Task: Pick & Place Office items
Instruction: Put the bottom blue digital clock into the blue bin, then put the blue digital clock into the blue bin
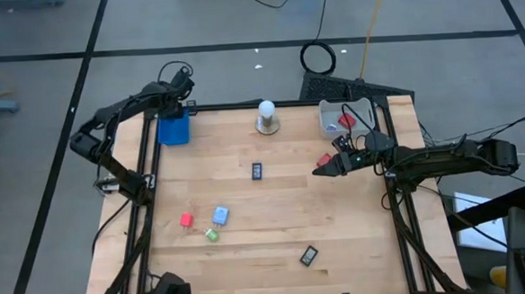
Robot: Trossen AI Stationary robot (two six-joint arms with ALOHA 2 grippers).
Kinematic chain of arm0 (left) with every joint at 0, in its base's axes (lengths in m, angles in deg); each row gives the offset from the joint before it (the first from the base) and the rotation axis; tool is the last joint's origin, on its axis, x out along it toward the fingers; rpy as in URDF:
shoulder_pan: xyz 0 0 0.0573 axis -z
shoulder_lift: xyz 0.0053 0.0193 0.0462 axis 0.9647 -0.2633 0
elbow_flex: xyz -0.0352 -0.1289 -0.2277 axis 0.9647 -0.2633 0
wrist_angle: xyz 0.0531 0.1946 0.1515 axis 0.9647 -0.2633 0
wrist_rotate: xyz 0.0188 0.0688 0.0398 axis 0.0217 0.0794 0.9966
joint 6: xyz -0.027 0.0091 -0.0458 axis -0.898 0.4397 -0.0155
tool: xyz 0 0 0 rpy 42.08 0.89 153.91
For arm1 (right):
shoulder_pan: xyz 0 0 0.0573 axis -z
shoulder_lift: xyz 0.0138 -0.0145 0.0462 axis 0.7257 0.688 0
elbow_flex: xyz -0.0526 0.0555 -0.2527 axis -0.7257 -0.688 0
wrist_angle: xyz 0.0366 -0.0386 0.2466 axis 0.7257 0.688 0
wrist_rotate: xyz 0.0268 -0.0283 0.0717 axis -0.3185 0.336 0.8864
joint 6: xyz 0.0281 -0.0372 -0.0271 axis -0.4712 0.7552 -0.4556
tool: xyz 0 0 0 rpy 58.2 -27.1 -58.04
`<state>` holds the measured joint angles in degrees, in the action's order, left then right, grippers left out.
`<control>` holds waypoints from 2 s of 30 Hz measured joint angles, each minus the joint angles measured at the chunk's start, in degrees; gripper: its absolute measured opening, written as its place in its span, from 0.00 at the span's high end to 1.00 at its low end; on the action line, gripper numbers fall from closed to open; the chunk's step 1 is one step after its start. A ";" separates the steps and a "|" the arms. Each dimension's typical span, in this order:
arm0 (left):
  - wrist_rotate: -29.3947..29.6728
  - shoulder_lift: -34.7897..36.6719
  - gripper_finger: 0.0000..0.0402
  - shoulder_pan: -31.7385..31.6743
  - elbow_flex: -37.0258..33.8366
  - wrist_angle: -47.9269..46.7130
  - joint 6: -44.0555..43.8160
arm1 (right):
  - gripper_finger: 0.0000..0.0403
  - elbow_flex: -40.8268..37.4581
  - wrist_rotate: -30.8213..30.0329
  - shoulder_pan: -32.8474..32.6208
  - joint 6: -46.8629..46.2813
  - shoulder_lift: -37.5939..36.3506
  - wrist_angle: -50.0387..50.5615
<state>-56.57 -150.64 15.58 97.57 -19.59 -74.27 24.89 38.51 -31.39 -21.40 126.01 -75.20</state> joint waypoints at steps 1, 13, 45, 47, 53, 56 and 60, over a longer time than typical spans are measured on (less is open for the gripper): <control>0.00 -0.40 0.86 0.04 0.00 0.03 -0.05 | 0.33 0.00 0.00 0.00 0.00 0.00 0.00; 0.22 -1.68 0.86 0.02 0.00 0.64 -0.57 | 0.33 0.00 0.00 0.00 0.00 0.00 -0.02; -5.13 16.37 0.50 1.67 0.02 1.30 8.67 | 0.33 0.02 0.02 0.00 1.49 -0.02 -0.07; -8.73 19.08 0.51 2.02 0.02 1.32 8.55 | 0.33 0.02 0.02 0.00 1.51 -0.02 -0.07; -17.15 26.77 0.53 4.92 0.02 1.53 4.95 | 0.33 0.04 -0.05 0.00 1.51 -0.02 -0.07; -18.54 30.01 0.53 7.97 0.02 3.05 3.24 | 0.33 0.04 -0.13 0.00 1.51 -0.02 -0.09; -23.64 33.23 0.51 12.29 0.02 8.54 3.36 | 0.33 0.04 -0.94 -0.01 2.01 -0.02 -2.99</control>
<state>-80.21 -117.41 27.87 97.59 -11.05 -70.91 24.93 37.57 -31.40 -19.39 125.99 -78.19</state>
